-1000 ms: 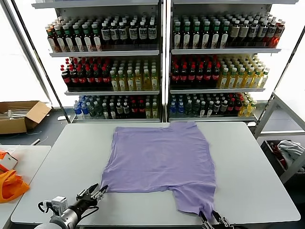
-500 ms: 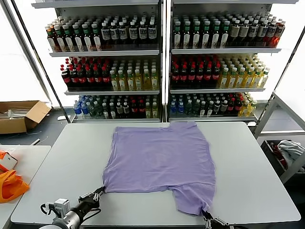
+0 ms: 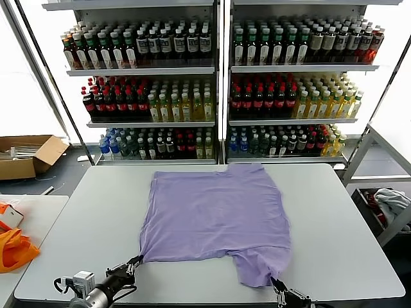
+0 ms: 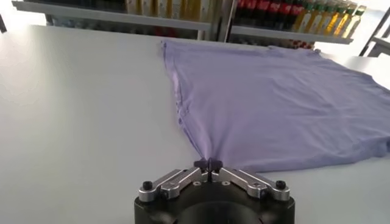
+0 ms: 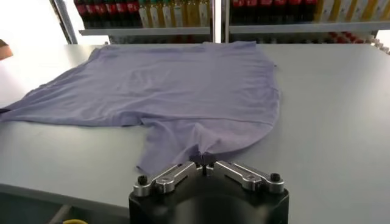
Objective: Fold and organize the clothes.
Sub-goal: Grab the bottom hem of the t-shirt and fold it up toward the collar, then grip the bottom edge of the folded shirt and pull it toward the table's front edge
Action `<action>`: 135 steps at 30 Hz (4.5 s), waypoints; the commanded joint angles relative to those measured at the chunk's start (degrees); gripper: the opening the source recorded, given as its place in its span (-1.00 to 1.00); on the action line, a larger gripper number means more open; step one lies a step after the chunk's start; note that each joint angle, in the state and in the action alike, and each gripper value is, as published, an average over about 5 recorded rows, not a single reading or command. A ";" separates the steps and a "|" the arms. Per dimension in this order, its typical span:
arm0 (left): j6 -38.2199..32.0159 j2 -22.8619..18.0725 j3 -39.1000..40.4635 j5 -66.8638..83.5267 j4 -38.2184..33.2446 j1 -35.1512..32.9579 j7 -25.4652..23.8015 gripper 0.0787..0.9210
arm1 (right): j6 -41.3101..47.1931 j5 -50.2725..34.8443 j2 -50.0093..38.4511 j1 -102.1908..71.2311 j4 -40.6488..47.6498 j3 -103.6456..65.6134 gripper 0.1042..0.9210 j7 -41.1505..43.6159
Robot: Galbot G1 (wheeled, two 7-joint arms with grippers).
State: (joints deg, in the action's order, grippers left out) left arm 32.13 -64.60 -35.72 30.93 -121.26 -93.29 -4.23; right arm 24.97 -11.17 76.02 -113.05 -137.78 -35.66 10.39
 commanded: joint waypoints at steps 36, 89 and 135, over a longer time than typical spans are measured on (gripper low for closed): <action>0.93 6.20 -1.98 3.32 7.08 15.45 -5.07 -0.94 | -9.44 -22.09 -10.67 38.72 21.25 6.83 -0.99 -10.52; 0.72 -4.11 3.69 -3.38 14.66 18.55 -2.01 0.57 | 4.95 -18.19 -10.13 34.04 26.56 8.51 0.58 -17.05; 0.96 -7.14 -8.67 -6.56 -7.19 -13.50 -4.11 -0.96 | 7.30 -15.65 -16.09 10.41 6.21 3.42 -0.95 -13.51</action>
State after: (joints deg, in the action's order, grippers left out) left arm 33.25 -71.31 -39.77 25.10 -121.03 -96.14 -8.31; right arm 31.46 -29.82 60.59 -95.73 -126.86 -31.12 -4.42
